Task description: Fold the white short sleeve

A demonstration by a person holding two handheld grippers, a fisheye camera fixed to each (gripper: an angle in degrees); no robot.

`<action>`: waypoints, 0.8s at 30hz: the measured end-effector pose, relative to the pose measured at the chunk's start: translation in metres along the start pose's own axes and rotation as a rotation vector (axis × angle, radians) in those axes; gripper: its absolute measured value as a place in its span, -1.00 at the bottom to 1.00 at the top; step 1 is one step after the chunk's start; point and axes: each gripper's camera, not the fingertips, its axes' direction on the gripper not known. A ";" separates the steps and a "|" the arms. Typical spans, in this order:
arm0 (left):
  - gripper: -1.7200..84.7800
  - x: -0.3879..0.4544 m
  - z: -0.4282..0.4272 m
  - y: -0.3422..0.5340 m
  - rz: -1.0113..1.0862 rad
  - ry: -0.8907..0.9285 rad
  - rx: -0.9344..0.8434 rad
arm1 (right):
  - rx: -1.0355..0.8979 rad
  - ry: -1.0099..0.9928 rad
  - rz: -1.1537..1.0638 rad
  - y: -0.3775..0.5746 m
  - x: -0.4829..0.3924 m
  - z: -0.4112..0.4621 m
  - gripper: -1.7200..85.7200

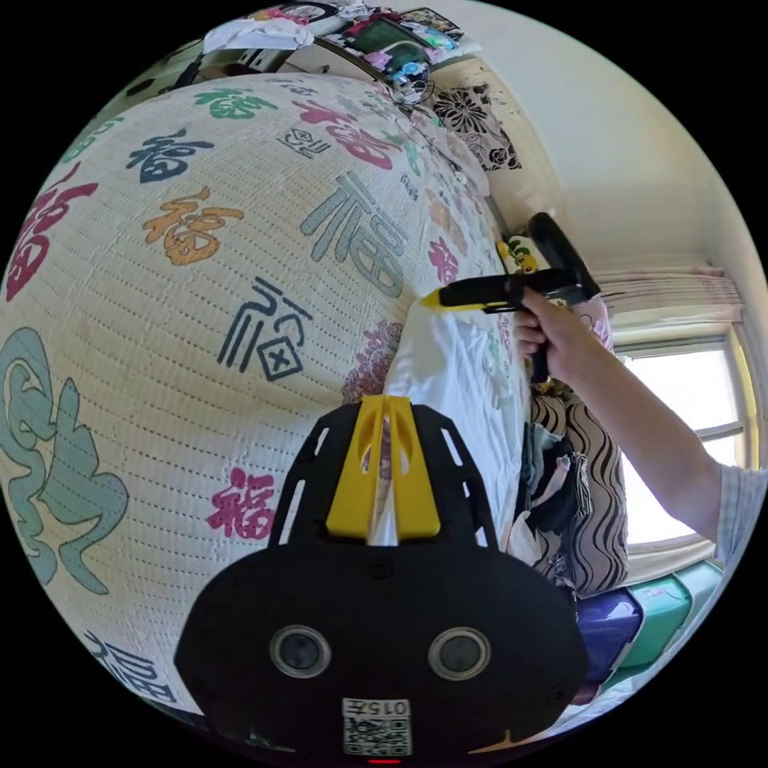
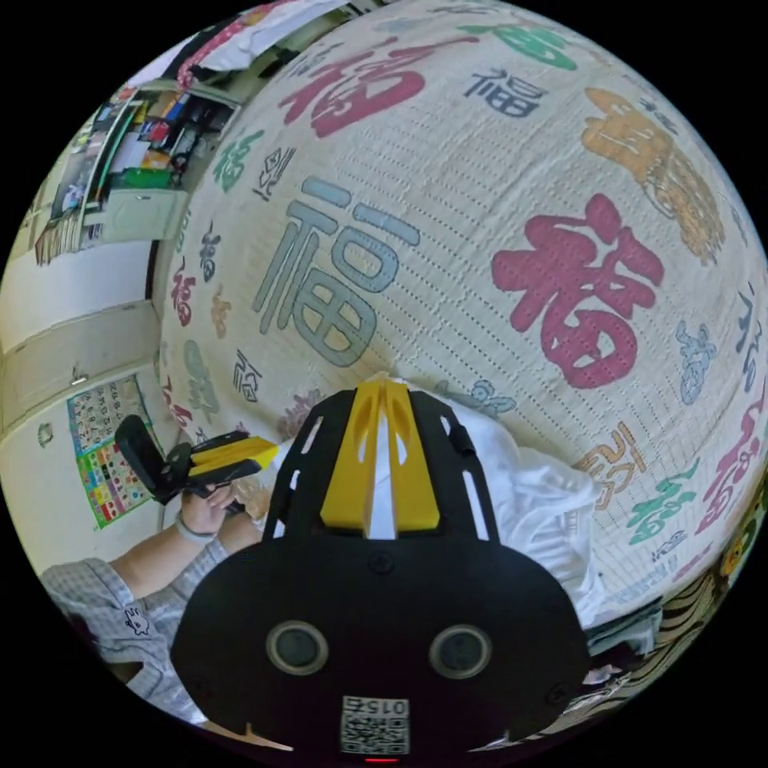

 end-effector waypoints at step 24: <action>-0.83 -0.077 -0.038 0.051 0.010 0.011 -0.315 | 0.330 -0.119 -0.024 0.048 -0.132 -0.045 -0.97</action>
